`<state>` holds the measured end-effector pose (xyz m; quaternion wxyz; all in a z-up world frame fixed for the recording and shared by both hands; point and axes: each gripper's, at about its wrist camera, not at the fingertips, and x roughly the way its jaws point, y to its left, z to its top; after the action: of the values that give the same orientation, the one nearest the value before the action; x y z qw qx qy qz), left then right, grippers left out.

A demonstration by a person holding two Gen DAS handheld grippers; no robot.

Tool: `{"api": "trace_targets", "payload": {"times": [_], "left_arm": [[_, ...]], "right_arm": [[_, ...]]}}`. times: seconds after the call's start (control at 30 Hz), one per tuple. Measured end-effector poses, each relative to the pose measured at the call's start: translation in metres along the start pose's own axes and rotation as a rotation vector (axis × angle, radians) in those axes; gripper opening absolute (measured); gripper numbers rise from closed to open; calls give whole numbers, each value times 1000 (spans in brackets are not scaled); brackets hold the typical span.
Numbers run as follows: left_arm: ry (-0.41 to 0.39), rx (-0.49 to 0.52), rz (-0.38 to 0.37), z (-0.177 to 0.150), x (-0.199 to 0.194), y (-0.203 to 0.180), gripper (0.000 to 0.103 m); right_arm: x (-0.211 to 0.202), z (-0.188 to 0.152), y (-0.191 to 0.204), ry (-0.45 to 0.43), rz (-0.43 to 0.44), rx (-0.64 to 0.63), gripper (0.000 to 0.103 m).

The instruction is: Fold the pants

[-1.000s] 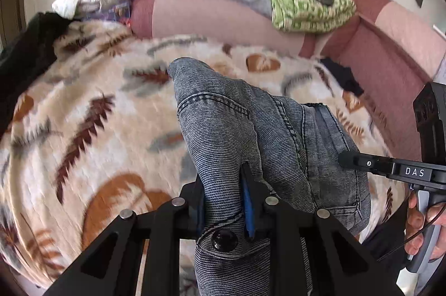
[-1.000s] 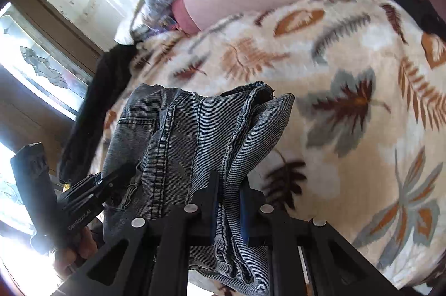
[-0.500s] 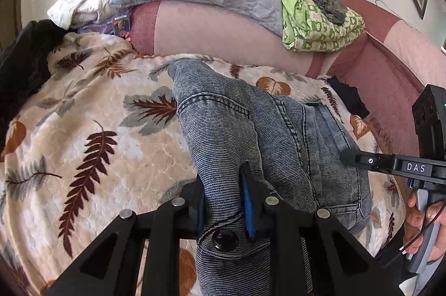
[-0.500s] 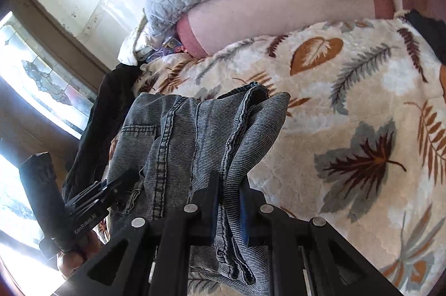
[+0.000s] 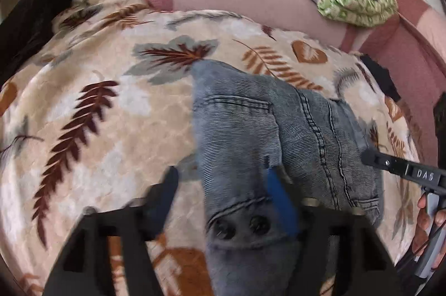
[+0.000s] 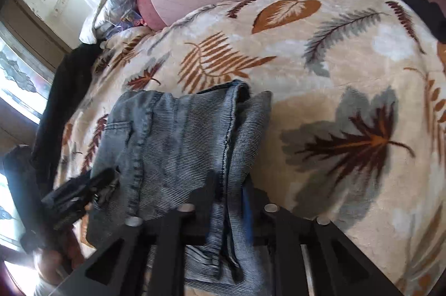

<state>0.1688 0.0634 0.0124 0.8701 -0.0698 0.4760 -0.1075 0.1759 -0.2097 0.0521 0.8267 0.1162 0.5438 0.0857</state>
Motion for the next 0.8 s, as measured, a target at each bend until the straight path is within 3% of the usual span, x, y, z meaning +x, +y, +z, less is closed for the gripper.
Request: {"api": "trace_targets", "payload": {"times": [0.13, 0.23, 0.27, 0.4, 0.5, 0.63, 0.67, 0.73, 0.8], "left_arm": [[-69, -16, 14, -12, -36, 6, 71], [-102, 22, 57, -26, -48, -2, 74], [-91, 41, 72, -32, -44, -7, 74], [8, 161, 172, -50, -11, -25, 75], [-36, 191, 189, -48, -25, -30, 75], [-133, 132, 165, -41, -51, -24, 75], [-126, 123, 170, -42, -48, -24, 76], [-17, 161, 202, -46, -24, -26, 76], [-31, 181, 232, -54, -15, -29, 76]], "right_arm": [[-32, -10, 8, -78, -17, -57, 37], [-39, -29, 22, -108, -23, -135, 47], [-34, -35, 26, -95, -25, -161, 48], [19, -62, 20, 88, -125, -213, 50], [5, -59, 21, 58, -124, -199, 54], [-24, -53, 30, -14, -92, -209, 55], [-28, -51, 30, -32, -72, -199, 55], [-21, -51, 29, -12, -66, -189, 65], [4, -56, 31, 77, -120, -213, 65]]}}
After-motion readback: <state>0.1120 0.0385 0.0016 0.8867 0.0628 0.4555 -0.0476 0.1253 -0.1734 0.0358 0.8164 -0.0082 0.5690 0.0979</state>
